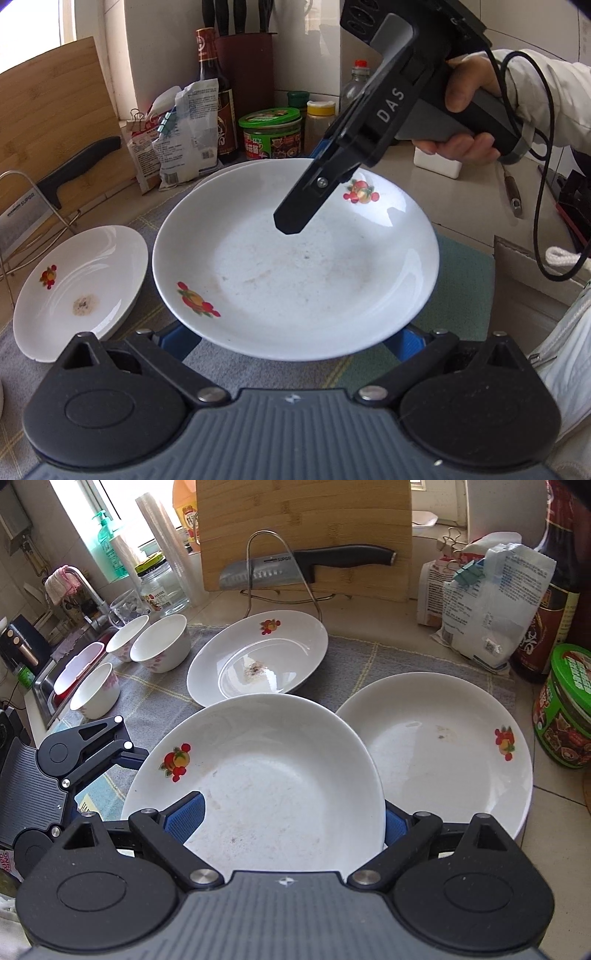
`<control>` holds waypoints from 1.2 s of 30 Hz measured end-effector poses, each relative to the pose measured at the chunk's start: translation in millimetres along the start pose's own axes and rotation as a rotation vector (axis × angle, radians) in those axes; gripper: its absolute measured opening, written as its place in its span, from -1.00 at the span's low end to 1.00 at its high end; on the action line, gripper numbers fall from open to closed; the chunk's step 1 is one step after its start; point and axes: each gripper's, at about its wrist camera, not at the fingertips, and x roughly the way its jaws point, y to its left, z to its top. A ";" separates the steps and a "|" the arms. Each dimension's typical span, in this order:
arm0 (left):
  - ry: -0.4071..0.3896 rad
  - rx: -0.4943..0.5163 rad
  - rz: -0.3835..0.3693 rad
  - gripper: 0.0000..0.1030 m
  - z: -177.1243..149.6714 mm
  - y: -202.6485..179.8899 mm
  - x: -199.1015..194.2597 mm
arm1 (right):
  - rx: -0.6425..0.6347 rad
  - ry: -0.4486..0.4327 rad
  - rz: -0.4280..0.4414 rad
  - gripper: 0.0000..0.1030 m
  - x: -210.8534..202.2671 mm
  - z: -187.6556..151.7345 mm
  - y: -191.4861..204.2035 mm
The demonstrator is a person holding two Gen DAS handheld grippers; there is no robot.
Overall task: Organize plates and bowls
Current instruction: 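Carry the white fruit-pattern plate with both tools over another plate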
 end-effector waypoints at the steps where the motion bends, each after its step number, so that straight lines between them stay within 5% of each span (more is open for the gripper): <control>1: 0.001 0.004 -0.002 0.99 2.6 -0.5 2.9 | 0.004 -0.002 -0.003 0.89 -1.2 -0.3 -4.0; 36: 0.020 0.055 0.002 0.99 52.6 9.9 79.4 | 0.059 -0.022 -0.045 0.89 2.3 9.9 -91.2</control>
